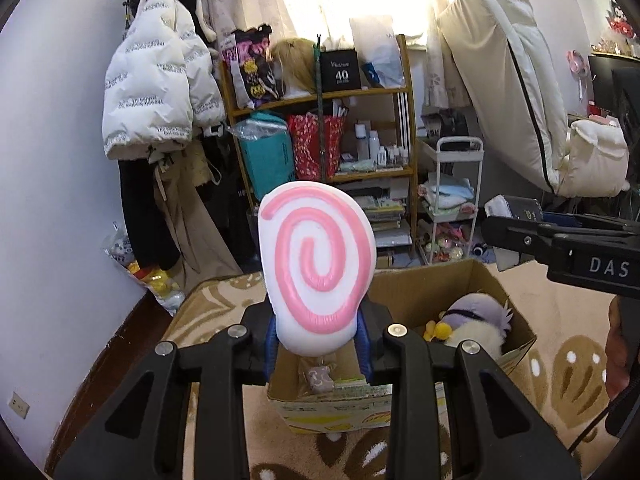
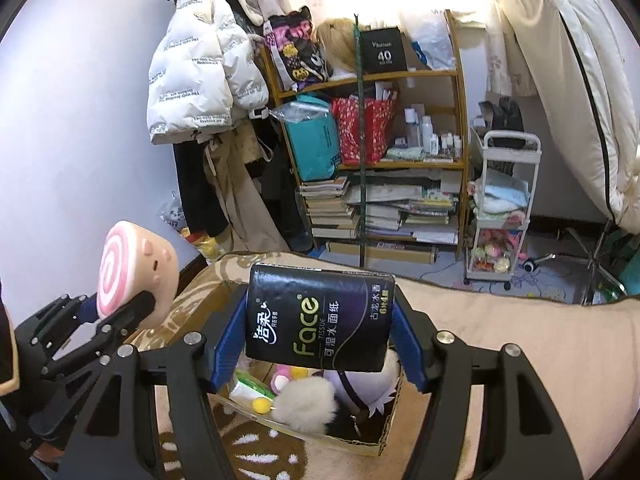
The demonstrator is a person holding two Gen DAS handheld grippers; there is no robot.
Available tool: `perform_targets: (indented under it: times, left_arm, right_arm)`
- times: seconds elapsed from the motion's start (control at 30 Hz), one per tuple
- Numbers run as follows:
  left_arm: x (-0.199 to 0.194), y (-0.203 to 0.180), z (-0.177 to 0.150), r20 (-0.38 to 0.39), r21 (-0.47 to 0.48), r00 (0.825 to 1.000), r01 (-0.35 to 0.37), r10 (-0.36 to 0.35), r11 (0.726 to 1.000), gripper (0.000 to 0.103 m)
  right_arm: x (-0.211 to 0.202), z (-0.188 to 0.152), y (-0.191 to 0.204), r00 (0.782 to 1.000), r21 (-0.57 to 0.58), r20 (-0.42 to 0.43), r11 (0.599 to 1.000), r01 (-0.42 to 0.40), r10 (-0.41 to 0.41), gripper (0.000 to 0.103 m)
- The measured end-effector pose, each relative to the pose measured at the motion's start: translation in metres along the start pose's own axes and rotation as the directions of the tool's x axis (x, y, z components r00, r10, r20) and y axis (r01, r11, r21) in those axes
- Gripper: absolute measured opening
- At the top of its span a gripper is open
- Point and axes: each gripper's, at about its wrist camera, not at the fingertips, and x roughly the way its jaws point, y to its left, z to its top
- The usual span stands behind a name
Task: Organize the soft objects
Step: 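Lift the cushion with the left tool while the right tool carries the Face pack over the box, then open both tools to drop the cushion and Face pack into the box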
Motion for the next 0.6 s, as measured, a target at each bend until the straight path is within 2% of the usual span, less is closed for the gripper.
perform_targets:
  times: [0.13,0.47,0.6]
  left_arm:
    - [0.016,-0.001,-0.010,-0.047,0.001,0.999,0.009,-0.009,1.000,0.031]
    - [0.044,-0.001,-0.028,-0.146,-0.017,0.987,0.059,-0.061,0.998,0.033]
    - [0.051,-0.001,-0.034,-0.173,-0.002,0.984,0.036,-0.036,0.999,0.034]
  right_arm:
    - [0.018,-0.012,-0.010,0.998,0.089,-0.037,0.995,-0.053,0.057,0.070]
    - [0.037,-0.024,0.000,0.995,0.025,-0.090,0.999,-0.033,0.036,0.070]
    - [0.039,-0.025,0.000,0.994,0.021,-0.103,0.999,-0.025,0.027,0.071]
